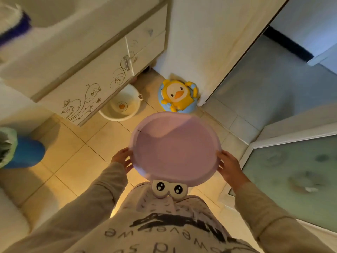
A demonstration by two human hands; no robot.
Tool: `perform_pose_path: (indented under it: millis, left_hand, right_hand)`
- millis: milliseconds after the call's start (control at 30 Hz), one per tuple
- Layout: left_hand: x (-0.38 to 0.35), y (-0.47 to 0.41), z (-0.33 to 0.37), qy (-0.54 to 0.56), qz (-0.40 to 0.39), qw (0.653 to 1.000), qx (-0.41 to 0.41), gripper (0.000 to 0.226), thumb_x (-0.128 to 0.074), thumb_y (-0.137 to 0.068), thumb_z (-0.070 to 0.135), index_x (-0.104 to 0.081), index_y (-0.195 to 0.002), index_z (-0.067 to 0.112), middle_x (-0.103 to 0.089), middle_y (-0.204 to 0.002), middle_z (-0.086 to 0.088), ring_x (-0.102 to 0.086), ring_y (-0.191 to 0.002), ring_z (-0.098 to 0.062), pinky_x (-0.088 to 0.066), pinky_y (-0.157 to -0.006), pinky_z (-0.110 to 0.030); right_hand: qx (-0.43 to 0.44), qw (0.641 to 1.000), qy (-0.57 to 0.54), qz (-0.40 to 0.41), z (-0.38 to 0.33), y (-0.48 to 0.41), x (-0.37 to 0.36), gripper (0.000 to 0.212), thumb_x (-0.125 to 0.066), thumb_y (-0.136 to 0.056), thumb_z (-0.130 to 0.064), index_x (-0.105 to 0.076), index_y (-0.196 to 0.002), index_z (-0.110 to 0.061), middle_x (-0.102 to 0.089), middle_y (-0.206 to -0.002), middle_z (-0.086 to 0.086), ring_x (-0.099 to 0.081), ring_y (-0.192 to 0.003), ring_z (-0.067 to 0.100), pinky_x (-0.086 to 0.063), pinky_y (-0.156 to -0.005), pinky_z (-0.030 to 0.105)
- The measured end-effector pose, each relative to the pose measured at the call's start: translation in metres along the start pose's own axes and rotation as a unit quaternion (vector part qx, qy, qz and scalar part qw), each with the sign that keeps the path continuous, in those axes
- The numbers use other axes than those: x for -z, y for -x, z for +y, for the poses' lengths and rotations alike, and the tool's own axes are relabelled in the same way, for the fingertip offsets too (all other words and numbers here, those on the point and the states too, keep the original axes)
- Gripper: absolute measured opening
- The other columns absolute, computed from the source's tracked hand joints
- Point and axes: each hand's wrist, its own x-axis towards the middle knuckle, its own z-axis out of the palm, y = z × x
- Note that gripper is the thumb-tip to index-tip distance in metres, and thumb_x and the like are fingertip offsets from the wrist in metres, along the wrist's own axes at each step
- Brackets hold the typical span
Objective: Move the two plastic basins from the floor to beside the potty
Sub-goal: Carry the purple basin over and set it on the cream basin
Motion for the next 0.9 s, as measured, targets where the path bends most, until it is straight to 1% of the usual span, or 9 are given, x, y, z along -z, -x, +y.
perform_pose_path:
  millis: [67,200,267,367,467,567,633,767,900]
  left_hand:
    - [-0.01,-0.004,0.015,0.017,0.001,1.0,-0.004,0.029,-0.055,-0.086,0.004,-0.057,-0.112,0.017,-0.062,-0.086,-0.002,-0.057,-0.074,-0.021,-0.051,-0.064,-0.036]
    - [-0.017,-0.009,0.041,0.051,0.021,0.998,-0.011,0.035,-0.053,-0.087,0.002,-0.057,-0.12,0.011,-0.061,-0.087,-0.004,-0.056,-0.075,-0.022,-0.052,-0.077,-0.042]
    - [-0.018,-0.009,0.051,0.076,0.035,0.996,-0.013,0.034,-0.053,-0.086,0.002,-0.058,-0.119,0.012,-0.06,-0.085,-0.005,-0.055,-0.074,-0.022,-0.052,-0.072,-0.04]
    - [-0.016,-0.01,0.061,0.116,0.06,0.991,-0.016,0.024,-0.051,-0.087,0.002,-0.056,-0.107,0.013,-0.058,-0.083,-0.005,-0.054,-0.072,-0.022,-0.05,-0.063,-0.036]
    - [-0.013,-0.012,0.065,0.153,0.089,0.984,-0.013,0.013,-0.052,-0.086,0.001,-0.058,-0.09,0.012,-0.059,-0.082,-0.004,-0.054,-0.072,-0.021,-0.049,-0.062,-0.036]
    - [-0.014,-0.014,0.065,0.201,0.123,0.972,-0.017,0.013,-0.054,-0.086,0.001,-0.057,-0.089,0.013,-0.059,-0.082,-0.004,-0.055,-0.071,-0.022,-0.049,-0.061,-0.036]
    - [-0.018,-0.012,0.064,0.236,0.143,0.961,-0.019,0.014,-0.053,-0.087,0.001,-0.057,-0.083,0.014,-0.058,-0.082,-0.005,-0.054,-0.071,-0.022,-0.049,-0.062,-0.035]
    - [-0.032,-0.01,0.056,0.29,0.178,0.94,-0.013,0.013,-0.054,-0.086,0.002,-0.057,-0.095,0.011,-0.058,-0.082,-0.006,-0.055,-0.072,-0.023,-0.049,-0.066,-0.036]
    - [-0.057,-0.018,0.049,0.325,0.206,0.923,-0.002,0.015,-0.056,-0.085,0.001,-0.058,-0.081,0.016,-0.06,-0.081,-0.006,-0.056,-0.072,-0.024,-0.05,-0.066,-0.036]
  right_hand:
    - [-0.003,1.0,0.01,-0.004,-0.022,-0.015,-0.013,0.034,-0.057,-0.09,-0.011,-0.057,-0.123,-0.007,-0.063,-0.104,0.009,-0.059,-0.093,0.026,-0.051,-0.071,0.035]
    - [-0.007,0.999,0.042,-0.032,-0.057,-0.039,-0.044,0.035,-0.057,-0.09,-0.01,-0.056,-0.124,-0.006,-0.061,-0.111,0.012,-0.056,-0.103,0.031,-0.052,-0.076,0.037]
    - [-0.01,0.997,0.058,-0.049,-0.073,-0.051,-0.061,0.036,-0.057,-0.089,-0.01,-0.056,-0.125,-0.006,-0.062,-0.111,0.012,-0.056,-0.104,0.032,-0.052,-0.08,0.041]
    - [-0.015,0.993,0.093,-0.076,-0.095,-0.07,-0.089,0.037,-0.058,-0.089,-0.011,-0.055,-0.126,-0.006,-0.06,-0.116,0.013,-0.056,-0.105,0.032,-0.05,-0.086,0.045]
    - [-0.025,0.985,0.129,-0.114,-0.115,-0.089,-0.117,0.037,-0.057,-0.089,-0.01,-0.055,-0.126,-0.004,-0.059,-0.115,0.015,-0.056,-0.102,0.031,-0.051,-0.077,0.04]
    - [-0.033,0.967,0.185,-0.171,-0.135,-0.109,-0.146,0.033,-0.056,-0.09,-0.011,-0.057,-0.122,-0.005,-0.059,-0.111,0.015,-0.057,-0.091,0.027,-0.051,-0.069,0.037]
    - [-0.034,0.951,0.23,-0.202,-0.147,-0.123,-0.166,0.033,-0.055,-0.091,-0.013,-0.056,-0.122,-0.004,-0.059,-0.113,0.015,-0.057,-0.093,0.028,-0.049,-0.07,0.036]
    - [-0.04,0.926,0.291,-0.239,-0.17,-0.151,-0.198,0.038,-0.056,-0.09,-0.013,-0.055,-0.127,-0.004,-0.06,-0.118,0.017,-0.056,-0.106,0.031,-0.05,-0.073,0.036]
    - [-0.043,0.906,0.343,-0.244,-0.19,-0.185,-0.218,0.036,-0.059,-0.087,-0.01,-0.059,-0.123,-0.006,-0.062,-0.108,0.014,-0.059,-0.094,0.029,-0.05,-0.065,0.034]
